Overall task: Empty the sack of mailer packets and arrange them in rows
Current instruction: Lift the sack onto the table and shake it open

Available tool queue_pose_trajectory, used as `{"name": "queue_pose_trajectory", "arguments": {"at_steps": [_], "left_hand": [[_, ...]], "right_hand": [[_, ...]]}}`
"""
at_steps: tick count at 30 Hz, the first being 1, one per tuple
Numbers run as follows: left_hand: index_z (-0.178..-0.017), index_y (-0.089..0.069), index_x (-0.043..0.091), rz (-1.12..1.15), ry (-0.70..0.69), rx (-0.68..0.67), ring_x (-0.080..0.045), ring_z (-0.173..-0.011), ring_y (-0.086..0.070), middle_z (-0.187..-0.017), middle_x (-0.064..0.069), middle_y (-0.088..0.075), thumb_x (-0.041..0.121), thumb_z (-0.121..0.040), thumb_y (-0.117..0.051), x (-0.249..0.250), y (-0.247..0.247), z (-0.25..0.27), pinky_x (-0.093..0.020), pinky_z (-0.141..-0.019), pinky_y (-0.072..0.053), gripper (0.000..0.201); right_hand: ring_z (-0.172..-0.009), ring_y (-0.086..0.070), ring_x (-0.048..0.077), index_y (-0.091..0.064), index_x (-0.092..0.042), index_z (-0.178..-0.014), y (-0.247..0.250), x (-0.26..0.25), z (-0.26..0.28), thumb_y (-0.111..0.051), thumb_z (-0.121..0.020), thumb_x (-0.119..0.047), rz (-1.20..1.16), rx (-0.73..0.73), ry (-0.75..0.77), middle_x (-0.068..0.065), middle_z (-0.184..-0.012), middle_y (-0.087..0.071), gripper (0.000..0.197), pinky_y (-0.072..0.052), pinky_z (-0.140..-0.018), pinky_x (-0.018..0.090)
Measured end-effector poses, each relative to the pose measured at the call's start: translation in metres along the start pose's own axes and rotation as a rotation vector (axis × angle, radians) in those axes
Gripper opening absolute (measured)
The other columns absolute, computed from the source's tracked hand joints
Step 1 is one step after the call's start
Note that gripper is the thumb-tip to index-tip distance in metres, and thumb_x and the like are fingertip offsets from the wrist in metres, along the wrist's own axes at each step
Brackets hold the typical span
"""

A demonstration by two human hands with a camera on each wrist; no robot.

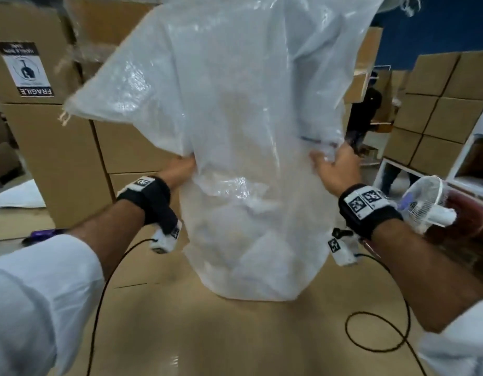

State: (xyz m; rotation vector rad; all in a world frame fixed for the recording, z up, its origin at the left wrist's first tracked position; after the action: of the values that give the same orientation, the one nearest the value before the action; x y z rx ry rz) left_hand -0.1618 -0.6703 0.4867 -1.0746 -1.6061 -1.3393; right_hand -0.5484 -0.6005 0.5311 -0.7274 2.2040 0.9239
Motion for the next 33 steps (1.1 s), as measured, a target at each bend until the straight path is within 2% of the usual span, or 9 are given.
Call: {"name": "queue_pose_trajectory", "arguments": {"at_steps": [5, 9, 13, 15, 19, 23, 27, 30, 33], "left_hand": [[-0.131, -0.060, 0.026, 0.227, -0.163, 0.145, -0.018, -0.105, -0.069, -0.122, 0.005, -0.069, 0.084, -0.063, -0.065, 0.078, 0.030, -0.028, -0.042, -0.094, -0.055, 0.089], [-0.136, -0.056, 0.026, 0.330, -0.280, 0.089, -0.018, -0.114, -0.066, -0.129, 0.002, -0.066, 0.064, -0.082, -0.066, 0.090, 0.022, -0.020, -0.041, -0.096, -0.054, 0.068], [-0.096, -0.071, 0.009, -0.011, -0.099, 0.138, -0.026, -0.089, -0.070, -0.094, -0.006, -0.073, 0.050, -0.096, -0.052, 0.015, -0.015, 0.013, -0.035, -0.074, -0.056, 0.045], [-0.088, -0.069, 0.006, -0.051, -0.087, 0.265, -0.021, -0.084, -0.061, -0.087, -0.005, -0.066, 0.044, -0.101, -0.045, 0.024, -0.007, 0.014, -0.030, -0.064, -0.043, 0.047], [-0.113, -0.066, 0.004, 0.128, -0.172, 0.543, -0.024, -0.099, -0.062, -0.100, -0.006, -0.062, 0.038, -0.100, -0.046, 0.087, 0.051, -0.007, -0.028, -0.080, -0.042, 0.042], [-0.117, -0.064, 0.004, 0.073, -0.139, 0.533, -0.030, -0.103, -0.061, -0.109, -0.012, -0.066, 0.045, -0.100, -0.039, 0.078, 0.073, -0.019, -0.037, -0.090, -0.046, 0.051], [-0.119, -0.060, 0.002, 0.071, -0.091, 0.455, -0.037, -0.111, -0.060, -0.118, -0.022, -0.064, 0.055, -0.092, -0.040, 0.044, 0.073, -0.026, -0.046, -0.097, -0.047, 0.063], [-0.121, -0.057, 0.005, 0.084, -0.186, 0.423, -0.026, -0.098, -0.060, -0.106, -0.007, -0.063, 0.045, -0.094, -0.045, 0.069, 0.075, -0.024, -0.035, -0.085, -0.046, 0.050], [-0.119, -0.057, 0.009, 0.088, -0.329, 0.454, -0.020, -0.089, -0.055, -0.102, -0.002, -0.061, 0.037, -0.100, -0.044, 0.095, 0.070, -0.013, -0.033, -0.079, -0.044, 0.036]], "right_hand": [[-0.107, -0.066, 0.023, -0.060, -0.022, -0.124, 0.031, -0.036, -0.053, -0.071, -0.078, -0.044, -0.162, 0.144, 0.010, 0.001, -0.121, -0.068, 0.052, -0.054, -0.096, 0.043], [-0.109, -0.063, 0.018, -0.057, -0.024, -0.121, 0.027, -0.030, -0.056, -0.075, -0.076, -0.059, -0.158, 0.021, -0.019, -0.002, -0.123, -0.066, 0.059, -0.051, -0.096, 0.034], [-0.092, -0.066, 0.027, -0.064, -0.012, -0.098, -0.017, 0.030, -0.021, -0.068, -0.087, -0.051, 0.062, -0.167, -0.094, 0.008, -0.098, -0.068, 0.041, -0.049, -0.078, 0.032], [-0.088, -0.066, 0.029, -0.064, -0.009, -0.098, -0.014, 0.026, -0.022, -0.064, -0.086, -0.056, 0.120, -0.141, -0.071, 0.011, -0.096, -0.068, 0.049, -0.047, -0.073, 0.033], [-0.094, -0.061, 0.018, -0.059, -0.016, -0.117, 0.031, -0.019, -0.054, -0.073, -0.088, -0.042, -0.124, 0.007, -0.023, -0.002, -0.107, -0.064, 0.041, -0.047, -0.081, 0.030], [-0.100, -0.066, 0.012, -0.053, -0.020, -0.125, 0.045, -0.026, -0.054, -0.075, -0.086, -0.044, -0.206, -0.046, 0.010, -0.009, -0.110, -0.065, 0.051, -0.057, -0.092, 0.043], [-0.107, -0.063, -0.001, -0.041, -0.022, -0.142, 0.045, -0.040, -0.029, -0.078, -0.084, -0.046, -0.342, -0.108, 0.083, -0.011, -0.122, -0.062, 0.073, -0.054, -0.092, 0.027], [-0.114, -0.063, 0.006, -0.048, -0.029, -0.138, 0.052, -0.061, -0.040, -0.064, -0.091, -0.058, -0.420, -0.013, 0.136, -0.006, -0.130, -0.063, 0.057, -0.052, -0.093, 0.031], [-0.098, -0.068, 0.011, -0.063, -0.027, -0.119, 0.053, -0.069, -0.055, -0.055, -0.093, -0.059, -0.352, 0.046, 0.129, -0.007, -0.110, -0.071, 0.042, -0.056, -0.087, 0.042]]}}
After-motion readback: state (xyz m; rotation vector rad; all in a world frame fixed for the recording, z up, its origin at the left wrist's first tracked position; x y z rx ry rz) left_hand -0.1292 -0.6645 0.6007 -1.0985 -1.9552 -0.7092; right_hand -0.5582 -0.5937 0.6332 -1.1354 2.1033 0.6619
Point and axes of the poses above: each hand's wrist, its own z-axis away from the middle knuckle, its own y-axis out of the back of the hand, x = y × z, the point moved 8 cm from there along -z, towards the middle knuckle
